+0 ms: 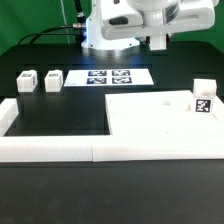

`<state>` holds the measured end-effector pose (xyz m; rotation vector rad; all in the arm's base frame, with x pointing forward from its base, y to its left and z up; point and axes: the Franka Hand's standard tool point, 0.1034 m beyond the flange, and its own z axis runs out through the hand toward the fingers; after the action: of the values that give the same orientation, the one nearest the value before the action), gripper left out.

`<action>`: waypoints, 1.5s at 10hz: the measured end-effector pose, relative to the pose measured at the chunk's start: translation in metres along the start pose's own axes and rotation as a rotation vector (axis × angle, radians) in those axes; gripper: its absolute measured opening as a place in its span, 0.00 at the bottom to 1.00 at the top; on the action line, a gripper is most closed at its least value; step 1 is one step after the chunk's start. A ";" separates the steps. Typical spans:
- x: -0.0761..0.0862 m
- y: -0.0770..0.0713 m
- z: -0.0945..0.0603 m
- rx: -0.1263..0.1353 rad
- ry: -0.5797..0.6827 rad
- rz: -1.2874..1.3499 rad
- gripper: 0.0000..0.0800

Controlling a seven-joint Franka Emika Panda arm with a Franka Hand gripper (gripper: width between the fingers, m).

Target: Assemble square table

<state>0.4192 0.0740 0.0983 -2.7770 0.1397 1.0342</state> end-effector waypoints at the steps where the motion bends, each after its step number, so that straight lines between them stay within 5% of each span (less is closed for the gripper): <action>1: -0.002 0.001 0.001 0.000 0.047 -0.001 0.36; 3: 0.021 0.014 -0.019 -0.001 0.248 -0.040 0.36; 4: 0.031 0.020 -0.047 0.005 0.301 -0.052 0.36; 5: 0.046 0.026 -0.092 0.002 0.429 -0.084 0.36; 6: 0.052 0.031 -0.125 -0.064 0.541 -0.146 0.36; 10: 0.063 0.044 -0.121 -0.104 0.907 -0.128 0.36; 13: 0.135 0.075 -0.151 -0.245 1.259 -0.126 0.36; 14: 0.145 0.082 -0.163 -0.261 1.361 -0.140 0.36; 15: 0.147 0.085 -0.143 -0.255 1.361 -0.163 0.36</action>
Offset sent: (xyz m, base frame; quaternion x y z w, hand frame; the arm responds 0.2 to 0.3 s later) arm 0.1000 -0.0455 0.0433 -0.0180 0.1377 -0.0787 0.9872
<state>0.6086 -0.0416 0.0973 -3.0634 -0.0651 -1.0334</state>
